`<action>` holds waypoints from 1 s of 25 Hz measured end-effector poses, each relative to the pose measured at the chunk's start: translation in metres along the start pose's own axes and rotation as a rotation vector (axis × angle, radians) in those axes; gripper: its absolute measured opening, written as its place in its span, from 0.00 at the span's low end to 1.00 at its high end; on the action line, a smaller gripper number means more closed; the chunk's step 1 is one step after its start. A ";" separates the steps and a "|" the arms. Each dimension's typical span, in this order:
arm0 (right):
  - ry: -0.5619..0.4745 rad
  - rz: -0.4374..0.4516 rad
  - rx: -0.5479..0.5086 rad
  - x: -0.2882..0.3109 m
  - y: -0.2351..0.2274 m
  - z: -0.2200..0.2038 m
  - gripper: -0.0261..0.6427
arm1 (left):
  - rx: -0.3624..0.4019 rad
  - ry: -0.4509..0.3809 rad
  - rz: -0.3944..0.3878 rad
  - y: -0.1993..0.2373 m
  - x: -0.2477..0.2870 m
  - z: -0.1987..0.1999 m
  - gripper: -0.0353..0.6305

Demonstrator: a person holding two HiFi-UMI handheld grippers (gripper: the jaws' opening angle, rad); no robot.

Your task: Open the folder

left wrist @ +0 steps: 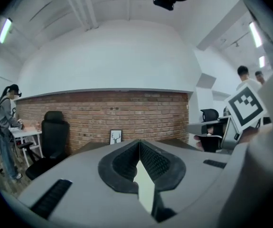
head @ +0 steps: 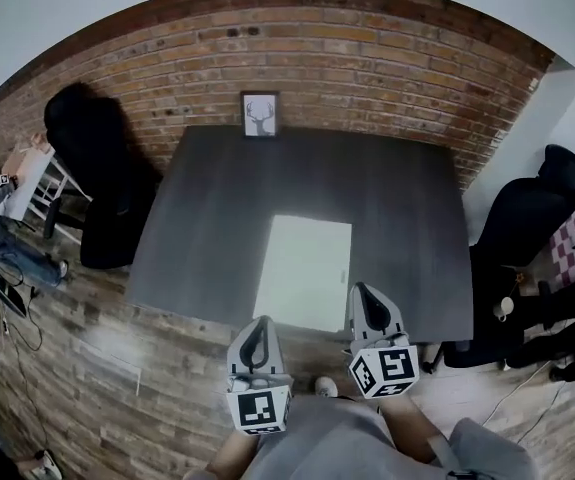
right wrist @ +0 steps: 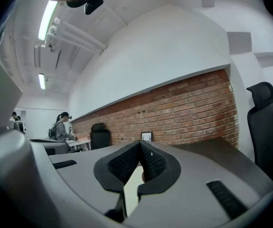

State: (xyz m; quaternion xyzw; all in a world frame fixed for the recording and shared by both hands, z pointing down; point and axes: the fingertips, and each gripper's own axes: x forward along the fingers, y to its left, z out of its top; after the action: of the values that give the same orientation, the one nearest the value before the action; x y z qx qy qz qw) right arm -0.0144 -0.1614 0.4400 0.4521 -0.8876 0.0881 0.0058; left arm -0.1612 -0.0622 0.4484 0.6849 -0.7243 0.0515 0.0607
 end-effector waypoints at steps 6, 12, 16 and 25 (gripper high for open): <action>-0.025 -0.127 -0.002 0.006 0.012 0.005 0.04 | 0.025 -0.019 -0.157 0.014 0.026 0.015 0.06; -0.034 -0.252 0.003 0.006 0.023 0.003 0.04 | 0.019 -0.013 -0.253 0.038 0.041 0.012 0.06; -0.021 -0.302 -0.017 -0.004 0.018 0.001 0.04 | 0.012 -0.016 -0.295 0.035 0.051 0.010 0.06; -0.038 -0.275 -0.071 0.002 -0.005 0.022 0.04 | 0.001 -0.033 -0.276 0.016 0.064 0.013 0.06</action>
State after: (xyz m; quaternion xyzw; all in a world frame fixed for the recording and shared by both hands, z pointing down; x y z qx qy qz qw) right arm -0.0100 -0.1695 0.4196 0.5704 -0.8199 0.0462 0.0171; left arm -0.1805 -0.1268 0.4461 0.7787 -0.6242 0.0319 0.0548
